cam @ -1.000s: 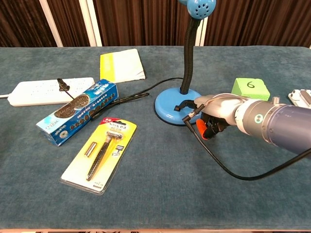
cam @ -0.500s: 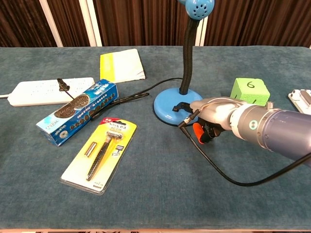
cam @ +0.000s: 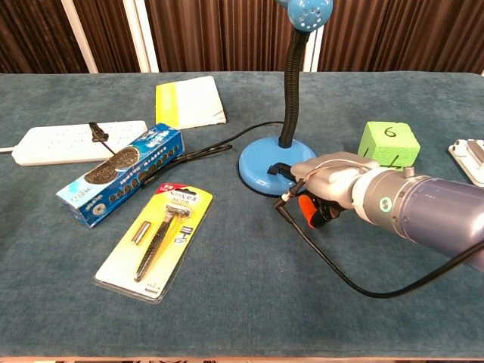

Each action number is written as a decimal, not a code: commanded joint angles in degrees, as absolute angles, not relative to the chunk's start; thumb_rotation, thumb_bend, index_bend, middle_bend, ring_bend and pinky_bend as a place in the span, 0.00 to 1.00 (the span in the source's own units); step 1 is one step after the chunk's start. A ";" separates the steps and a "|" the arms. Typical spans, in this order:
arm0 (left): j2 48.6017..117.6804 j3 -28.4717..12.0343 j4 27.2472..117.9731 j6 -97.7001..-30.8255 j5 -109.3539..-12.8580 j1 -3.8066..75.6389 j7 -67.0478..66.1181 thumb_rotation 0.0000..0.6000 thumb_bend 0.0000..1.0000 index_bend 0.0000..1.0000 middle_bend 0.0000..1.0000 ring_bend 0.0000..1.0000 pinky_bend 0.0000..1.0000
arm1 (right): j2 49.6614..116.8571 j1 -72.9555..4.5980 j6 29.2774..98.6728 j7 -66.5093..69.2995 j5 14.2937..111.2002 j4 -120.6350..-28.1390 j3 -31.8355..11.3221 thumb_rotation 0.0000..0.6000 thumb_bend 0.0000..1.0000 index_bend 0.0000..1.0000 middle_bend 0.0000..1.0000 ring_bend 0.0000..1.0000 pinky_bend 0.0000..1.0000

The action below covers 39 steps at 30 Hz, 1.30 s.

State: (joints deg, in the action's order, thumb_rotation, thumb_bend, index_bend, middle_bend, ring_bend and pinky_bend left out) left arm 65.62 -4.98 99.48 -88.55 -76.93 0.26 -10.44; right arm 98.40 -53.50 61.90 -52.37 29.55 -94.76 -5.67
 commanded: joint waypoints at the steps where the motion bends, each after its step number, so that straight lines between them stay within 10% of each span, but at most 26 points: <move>1: 65.63 -4.98 99.48 -88.54 -76.90 0.26 -10.44 1.00 0.38 0.16 0.00 0.00 0.00 | 98.88 -53.86 62.56 -53.34 29.50 -94.36 -5.06 1.00 0.83 0.00 0.80 0.87 1.00; 13: 65.60 -5.07 99.39 -88.53 -76.78 0.26 -10.29 1.00 0.38 0.16 0.00 0.00 0.00 | 98.78 -53.69 65.33 -52.94 30.35 -94.66 -6.42 1.00 0.83 0.00 0.80 0.87 1.00; 24: 66.11 -5.07 99.02 -89.35 -77.62 0.19 -10.57 1.00 0.38 0.16 0.00 0.00 0.00 | 85.41 -49.31 74.11 -48.51 38.20 -111.55 -9.31 1.00 0.83 0.00 0.72 0.77 1.00; 39: 66.61 -5.21 99.38 -90.05 -78.01 0.21 -11.82 1.00 0.39 0.16 0.00 0.00 0.00 | 64.44 -28.99 87.08 -37.30 66.61 -124.06 9.85 1.00 0.24 0.00 0.11 0.14 1.00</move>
State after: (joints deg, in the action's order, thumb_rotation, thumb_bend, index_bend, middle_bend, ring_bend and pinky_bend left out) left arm 66.61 -5.22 99.38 -90.02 -78.00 0.22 -11.80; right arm 67.97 -35.54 82.22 -41.78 58.86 -123.36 3.52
